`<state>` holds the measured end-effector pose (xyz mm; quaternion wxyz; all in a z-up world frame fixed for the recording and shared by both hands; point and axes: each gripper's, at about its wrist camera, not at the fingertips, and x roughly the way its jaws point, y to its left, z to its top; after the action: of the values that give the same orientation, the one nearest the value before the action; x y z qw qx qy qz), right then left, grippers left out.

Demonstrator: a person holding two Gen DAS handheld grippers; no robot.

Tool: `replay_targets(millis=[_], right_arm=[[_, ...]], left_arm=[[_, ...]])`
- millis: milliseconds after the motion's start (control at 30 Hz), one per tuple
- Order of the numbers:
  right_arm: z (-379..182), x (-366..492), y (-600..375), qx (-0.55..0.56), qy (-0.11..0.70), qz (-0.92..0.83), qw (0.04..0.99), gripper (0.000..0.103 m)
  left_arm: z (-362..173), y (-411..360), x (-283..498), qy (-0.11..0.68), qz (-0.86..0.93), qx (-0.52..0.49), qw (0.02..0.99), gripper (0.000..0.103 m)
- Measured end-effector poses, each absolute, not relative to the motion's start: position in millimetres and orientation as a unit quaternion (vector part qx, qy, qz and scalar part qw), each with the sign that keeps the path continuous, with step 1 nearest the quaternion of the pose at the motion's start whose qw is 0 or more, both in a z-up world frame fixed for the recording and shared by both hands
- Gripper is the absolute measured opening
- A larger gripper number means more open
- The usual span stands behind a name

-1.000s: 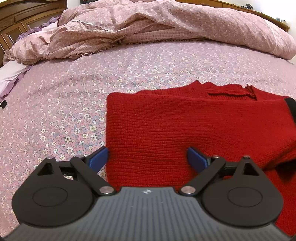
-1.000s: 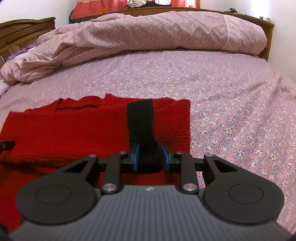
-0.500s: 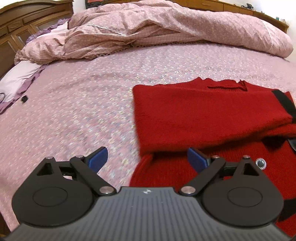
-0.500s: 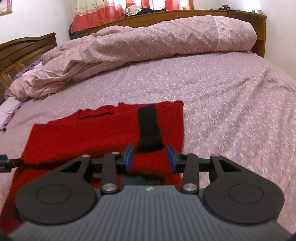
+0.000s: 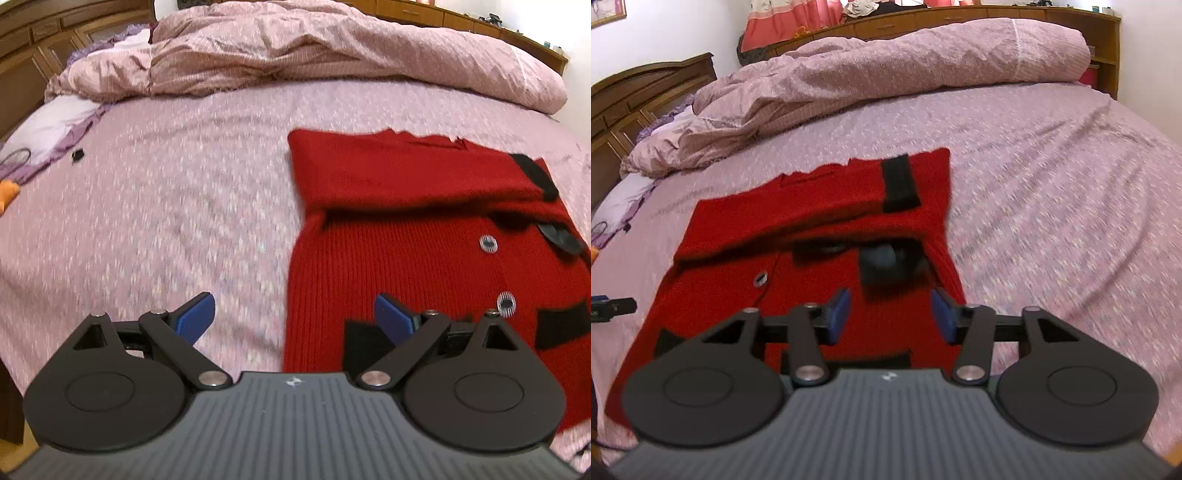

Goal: Fold small clothes
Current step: 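Move both tools to the cardigan's hem edge, then grasp the hem with the left tool while the right tool grasps it too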

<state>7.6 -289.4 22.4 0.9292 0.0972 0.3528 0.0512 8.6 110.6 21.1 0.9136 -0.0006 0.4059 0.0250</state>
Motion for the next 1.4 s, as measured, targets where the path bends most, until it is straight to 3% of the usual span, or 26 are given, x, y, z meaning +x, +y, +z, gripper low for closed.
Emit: replay_targets(millis=[367,633,933,1067,1400], right_arm=[[-4,-42,-310,0.087,0.388,0.019,0.917,0.053],[-21,-56,-315,0.093,0.401,0.021,0.911,0.054],[-20,-55,-316,0.138,0.404,0.079,0.901,0.055],[-32,-49,-314,0.189,0.432,0.127,0.873,0.055],[-41,-37,-299,0.18,0.442,0.15,0.866,0.054]], left_arm=[[-22,113,-32,0.458,0.01,-0.027,0.888,0.096],[-34,100,-42,0.452,0.001,0.025,0.892,0.095],[-26,100,-37,0.456,-0.093,-0.001,0.885,0.078],[-30,101,-33,0.463,-0.111,-0.003,0.88,0.078],[-46,102,-5,0.498,-0.148,-0.064,0.852,0.077]])
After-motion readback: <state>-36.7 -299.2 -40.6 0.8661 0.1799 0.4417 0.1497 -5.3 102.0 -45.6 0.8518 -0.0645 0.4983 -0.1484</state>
